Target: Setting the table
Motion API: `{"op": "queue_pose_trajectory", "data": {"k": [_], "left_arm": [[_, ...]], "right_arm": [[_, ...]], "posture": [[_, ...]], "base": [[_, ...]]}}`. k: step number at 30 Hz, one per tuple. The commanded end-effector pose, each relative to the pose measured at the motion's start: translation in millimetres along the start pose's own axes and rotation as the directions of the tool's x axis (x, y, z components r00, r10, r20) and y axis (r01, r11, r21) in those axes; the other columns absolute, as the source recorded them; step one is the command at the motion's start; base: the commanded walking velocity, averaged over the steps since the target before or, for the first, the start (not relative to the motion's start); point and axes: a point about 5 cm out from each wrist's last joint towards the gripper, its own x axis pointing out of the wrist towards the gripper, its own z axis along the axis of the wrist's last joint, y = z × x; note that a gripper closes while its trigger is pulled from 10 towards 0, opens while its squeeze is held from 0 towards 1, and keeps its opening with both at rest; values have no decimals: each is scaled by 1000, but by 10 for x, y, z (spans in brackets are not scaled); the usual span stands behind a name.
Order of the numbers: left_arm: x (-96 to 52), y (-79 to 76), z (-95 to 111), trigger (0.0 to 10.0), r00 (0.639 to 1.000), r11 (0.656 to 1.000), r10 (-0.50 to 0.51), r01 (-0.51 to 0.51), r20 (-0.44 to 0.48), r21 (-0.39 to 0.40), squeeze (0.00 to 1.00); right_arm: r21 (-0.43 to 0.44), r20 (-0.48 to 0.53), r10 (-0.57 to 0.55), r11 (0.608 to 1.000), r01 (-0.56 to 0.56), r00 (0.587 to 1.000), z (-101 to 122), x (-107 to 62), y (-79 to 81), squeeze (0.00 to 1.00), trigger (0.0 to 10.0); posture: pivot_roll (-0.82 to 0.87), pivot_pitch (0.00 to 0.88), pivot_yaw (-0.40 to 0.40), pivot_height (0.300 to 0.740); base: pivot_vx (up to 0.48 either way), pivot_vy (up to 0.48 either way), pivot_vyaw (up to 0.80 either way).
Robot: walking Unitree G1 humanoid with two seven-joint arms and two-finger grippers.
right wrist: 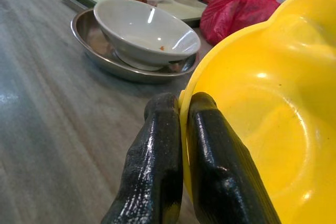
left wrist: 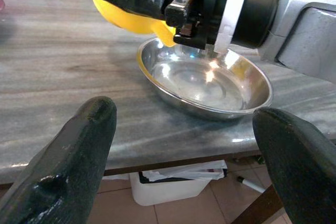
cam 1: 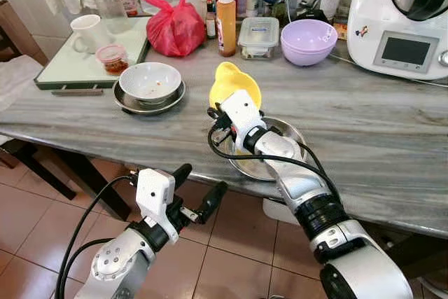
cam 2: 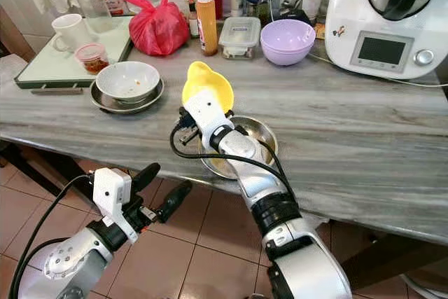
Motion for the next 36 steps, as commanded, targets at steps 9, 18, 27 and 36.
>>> {"op": "queue_pose_trajectory", "data": {"k": [9,18,27,36], "left_arm": [[-31,-16,0,10000,1000,1000,-2,2,-17,-2,0],[-31,-18,-24,10000,1000,1000,0,0,-30,-5,0],[-20,-8,-52,10000,999,1000,0,-1,-45,-8,0],[-12,-22,-47,10000,999,1000,-1,0,-45,-10,0]], "right_arm": [[106,-18,-60,992,61,998,107,155,-4,0,10000],[143,-41,-44,988,50,998,87,202,40,0,10000],[154,-81,-30,987,42,996,59,242,89,510,10000],[136,-92,-42,989,55,995,48,252,65,1000,10000]], "posture": [[-19,114,56,740],[-23,114,59,740],[-24,115,57,740],[-23,111,56,740]], "base": [[0,0,0],[0,0,0],[0,0,0],[0,0,0]]}}
